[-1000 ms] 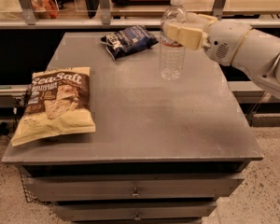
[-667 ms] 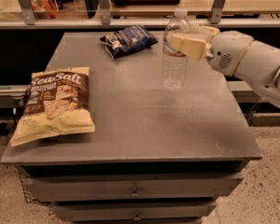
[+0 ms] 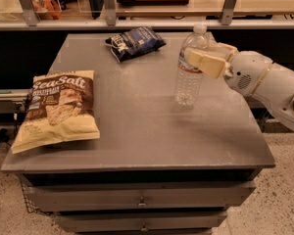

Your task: Place water bottle upright

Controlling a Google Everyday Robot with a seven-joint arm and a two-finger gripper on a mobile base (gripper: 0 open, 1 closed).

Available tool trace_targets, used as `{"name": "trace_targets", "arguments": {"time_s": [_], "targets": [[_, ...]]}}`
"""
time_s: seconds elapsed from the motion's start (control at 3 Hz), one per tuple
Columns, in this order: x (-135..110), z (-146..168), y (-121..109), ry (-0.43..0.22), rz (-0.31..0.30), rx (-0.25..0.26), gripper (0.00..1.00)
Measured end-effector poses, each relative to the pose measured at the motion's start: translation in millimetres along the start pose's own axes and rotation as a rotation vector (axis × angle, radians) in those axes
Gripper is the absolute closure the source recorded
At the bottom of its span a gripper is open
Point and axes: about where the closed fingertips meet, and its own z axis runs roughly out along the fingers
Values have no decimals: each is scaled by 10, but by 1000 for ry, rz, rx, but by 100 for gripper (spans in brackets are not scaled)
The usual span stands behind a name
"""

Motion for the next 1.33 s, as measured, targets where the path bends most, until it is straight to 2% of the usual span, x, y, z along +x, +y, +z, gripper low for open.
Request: {"name": "trace_targets", "arguments": {"time_s": [0.67, 1.0, 1.33], "targets": [[37, -100, 24, -57, 20, -66, 100], [71, -129, 57, -65, 14, -113, 84], [112, -151, 107, -71, -2, -164, 62]]}}
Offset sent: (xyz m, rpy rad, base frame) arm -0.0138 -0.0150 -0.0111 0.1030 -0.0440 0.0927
